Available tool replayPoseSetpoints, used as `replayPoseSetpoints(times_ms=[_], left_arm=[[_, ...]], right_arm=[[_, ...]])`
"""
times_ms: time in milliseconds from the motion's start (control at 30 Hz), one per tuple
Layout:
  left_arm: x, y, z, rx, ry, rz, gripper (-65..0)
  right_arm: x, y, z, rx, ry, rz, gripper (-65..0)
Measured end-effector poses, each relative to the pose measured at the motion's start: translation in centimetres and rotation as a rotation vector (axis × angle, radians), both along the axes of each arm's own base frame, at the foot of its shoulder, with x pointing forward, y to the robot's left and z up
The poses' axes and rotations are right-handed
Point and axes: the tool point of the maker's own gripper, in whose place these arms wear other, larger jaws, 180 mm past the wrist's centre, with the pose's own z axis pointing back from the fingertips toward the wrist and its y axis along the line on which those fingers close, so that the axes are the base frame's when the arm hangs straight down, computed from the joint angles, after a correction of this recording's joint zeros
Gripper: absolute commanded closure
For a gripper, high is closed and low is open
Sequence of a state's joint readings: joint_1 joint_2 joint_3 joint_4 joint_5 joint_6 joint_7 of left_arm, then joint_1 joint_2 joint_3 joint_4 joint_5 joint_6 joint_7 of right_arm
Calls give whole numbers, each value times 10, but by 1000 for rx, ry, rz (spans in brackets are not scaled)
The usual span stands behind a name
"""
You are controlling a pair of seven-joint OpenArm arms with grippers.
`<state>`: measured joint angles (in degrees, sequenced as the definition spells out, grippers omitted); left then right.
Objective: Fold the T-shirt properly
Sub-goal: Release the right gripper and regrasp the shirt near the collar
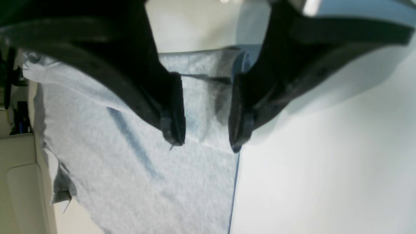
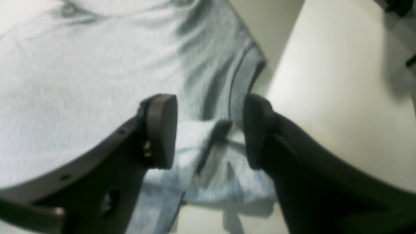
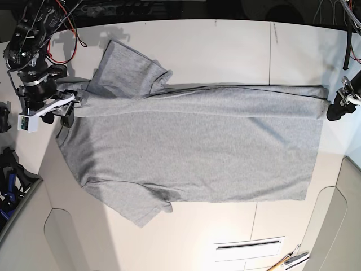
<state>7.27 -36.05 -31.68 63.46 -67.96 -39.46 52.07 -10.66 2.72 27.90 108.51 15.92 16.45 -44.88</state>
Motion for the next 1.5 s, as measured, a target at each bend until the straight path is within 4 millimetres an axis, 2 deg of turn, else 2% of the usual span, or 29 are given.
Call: replayPoseSetpoints(times_ms=[133,267,433,567,733,867,933,1067,1267,1367,1433,1500], left_arm=[[0,4,3,11,0,-1,-258],[1,4,4,9,-3,-1,-258],[7,5,17,-8,-46,1,-258],[17,-12,29,10,-90,-45,-258],[23,-46,34,9,-124,-114,-258],[24,-55,34,8,-134,-125,-258],[24,-57,33,3,-135,-123,-258],[24,-62,30,-12,-136,-119,-258],[24,-65,28,-21,-136,-118,-258],[24,-65,28,-21,-136,-118,-258],[24,-65,28,-21,-136,-118,-258],[24,-65,28,-21,-136,-118,-258]], right_arm=[[-18,-1,8,9,11,-22,-321],[-47,-1,12,20,35,-19,-321],[-84,23,-3,174,75,-10,-321],[-103,44,-19,317,114,-61,-321],[-108,56,-39,429,138,-77,-321],[-122,61,-67,505,210,-114,-321],[-123,66,-72,544,204,-110,-321],[-120,80,-76,599,196,-77,-321],[-115,126,-75,642,221,54,-321],[-116,141,-74,655,233,95,-320],[-116,144,-75,658,237,101,-285],[-116,143,-75,647,235,110,-191]])
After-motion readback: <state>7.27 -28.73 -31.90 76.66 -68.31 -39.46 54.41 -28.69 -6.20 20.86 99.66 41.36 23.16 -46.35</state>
